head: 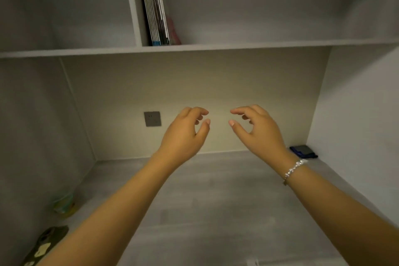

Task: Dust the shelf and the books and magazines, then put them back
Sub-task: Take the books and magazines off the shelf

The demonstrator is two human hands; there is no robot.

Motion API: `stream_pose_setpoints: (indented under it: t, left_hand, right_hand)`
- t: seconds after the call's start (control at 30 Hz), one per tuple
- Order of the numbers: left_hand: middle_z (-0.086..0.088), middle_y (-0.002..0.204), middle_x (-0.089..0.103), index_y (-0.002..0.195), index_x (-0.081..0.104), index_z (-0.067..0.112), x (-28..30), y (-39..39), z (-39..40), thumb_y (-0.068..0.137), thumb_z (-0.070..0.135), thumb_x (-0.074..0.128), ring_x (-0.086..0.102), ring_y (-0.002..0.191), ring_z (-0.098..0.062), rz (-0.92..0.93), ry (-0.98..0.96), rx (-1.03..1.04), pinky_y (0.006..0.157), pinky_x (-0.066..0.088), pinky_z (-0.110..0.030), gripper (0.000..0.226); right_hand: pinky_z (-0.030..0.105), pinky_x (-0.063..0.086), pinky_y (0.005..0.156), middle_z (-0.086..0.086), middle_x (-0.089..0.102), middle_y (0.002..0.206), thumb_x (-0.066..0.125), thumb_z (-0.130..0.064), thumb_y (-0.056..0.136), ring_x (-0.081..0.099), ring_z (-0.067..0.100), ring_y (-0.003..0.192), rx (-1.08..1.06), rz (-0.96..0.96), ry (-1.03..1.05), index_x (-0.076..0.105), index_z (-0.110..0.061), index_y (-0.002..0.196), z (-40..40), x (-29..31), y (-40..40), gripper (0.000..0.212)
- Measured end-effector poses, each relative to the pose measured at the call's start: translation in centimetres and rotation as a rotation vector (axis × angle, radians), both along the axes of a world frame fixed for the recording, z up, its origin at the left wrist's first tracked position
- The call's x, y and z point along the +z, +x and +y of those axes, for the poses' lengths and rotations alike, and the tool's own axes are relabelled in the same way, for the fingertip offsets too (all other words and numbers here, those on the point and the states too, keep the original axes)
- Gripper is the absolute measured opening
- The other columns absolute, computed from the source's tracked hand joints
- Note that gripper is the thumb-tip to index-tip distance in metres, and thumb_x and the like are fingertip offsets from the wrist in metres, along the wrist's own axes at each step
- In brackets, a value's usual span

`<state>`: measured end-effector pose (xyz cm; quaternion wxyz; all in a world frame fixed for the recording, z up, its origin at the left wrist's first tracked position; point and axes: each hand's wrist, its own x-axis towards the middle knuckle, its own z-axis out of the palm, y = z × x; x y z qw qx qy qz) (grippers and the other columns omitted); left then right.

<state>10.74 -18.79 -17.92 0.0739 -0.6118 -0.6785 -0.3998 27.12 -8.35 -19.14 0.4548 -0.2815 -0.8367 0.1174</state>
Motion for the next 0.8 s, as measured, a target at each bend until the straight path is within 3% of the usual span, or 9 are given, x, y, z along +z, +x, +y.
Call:
stream_pose_setpoints:
  t: [0.23,0.3,0.4,0.53,0.63,0.8]
  left_hand:
    - [-0.003,0.116,0.055,0.119,0.061,0.014,6.2,-6.5,7.2,0.096,0.025,0.050,0.054,0.108,-0.016,0.063,0.157,-0.016,0.088,0.039,-0.023,0.028]
    - [-0.005,0.115,0.056,0.117,0.062,0.013,7.9,-8.4,9.3,0.095,0.027,0.050,0.053,0.109,-0.020,0.079,0.202,-0.012,0.091,0.041,-0.028,0.028]
    - [-0.006,0.115,0.056,0.115,0.063,0.012,10.7,-11.1,11.9,0.093,0.030,0.048,0.051,0.113,-0.022,0.108,0.288,-0.008,0.097,0.041,-0.036,0.032]
    - [-0.005,0.117,0.054,0.119,0.060,0.011,14.4,-14.8,14.6,0.096,0.025,0.049,0.047,0.115,-0.021,0.137,0.378,0.021,0.097,0.038,-0.033,0.029]
    - [-0.008,0.135,0.046,0.133,0.050,0.009,16.6,-16.9,16.7,0.098,0.030,0.045,0.036,0.130,-0.022,0.156,0.317,0.062,0.107,0.029,-0.033,0.041]
    - [-0.013,0.159,0.005,0.151,0.012,0.008,19.2,-19.6,19.7,0.100,0.035,0.040,0.002,0.147,-0.025,0.086,0.177,0.138,0.118,0.008,-0.037,0.065]
  right_hand:
    - [0.034,0.044,0.087,0.000,0.059,0.111,0.062,-0.034,0.087,0.055,0.022,0.105,-0.071,0.023,0.169,0.065,-0.020,0.112,5.8,5.5,-6.4,0.029]
    - [0.037,0.043,0.091,0.000,0.058,0.112,0.063,-0.032,0.087,0.053,0.021,0.108,-0.084,0.039,0.198,0.065,-0.020,0.113,7.4,7.1,-8.5,0.028]
    - [0.034,0.040,0.092,-0.002,0.058,0.110,0.059,-0.038,0.087,0.051,0.019,0.109,-0.103,0.080,0.255,0.065,-0.022,0.113,9.8,9.8,-11.8,0.031]
    - [0.028,0.036,0.090,-0.003,0.060,0.108,0.048,-0.048,0.085,0.050,0.016,0.106,-0.104,0.138,0.342,0.065,-0.022,0.112,12.4,13.6,-15.8,0.041]
    - [0.027,0.036,0.091,-0.001,0.060,0.111,0.054,-0.040,0.089,0.049,0.017,0.110,-0.109,0.107,0.363,0.063,-0.022,0.116,14.3,16.1,-18.2,0.034]
    - [0.024,0.039,0.087,-0.003,0.057,0.115,0.055,-0.036,0.092,0.048,0.014,0.109,-0.049,0.016,0.275,0.057,-0.022,0.124,17.0,18.7,-22.1,0.035]
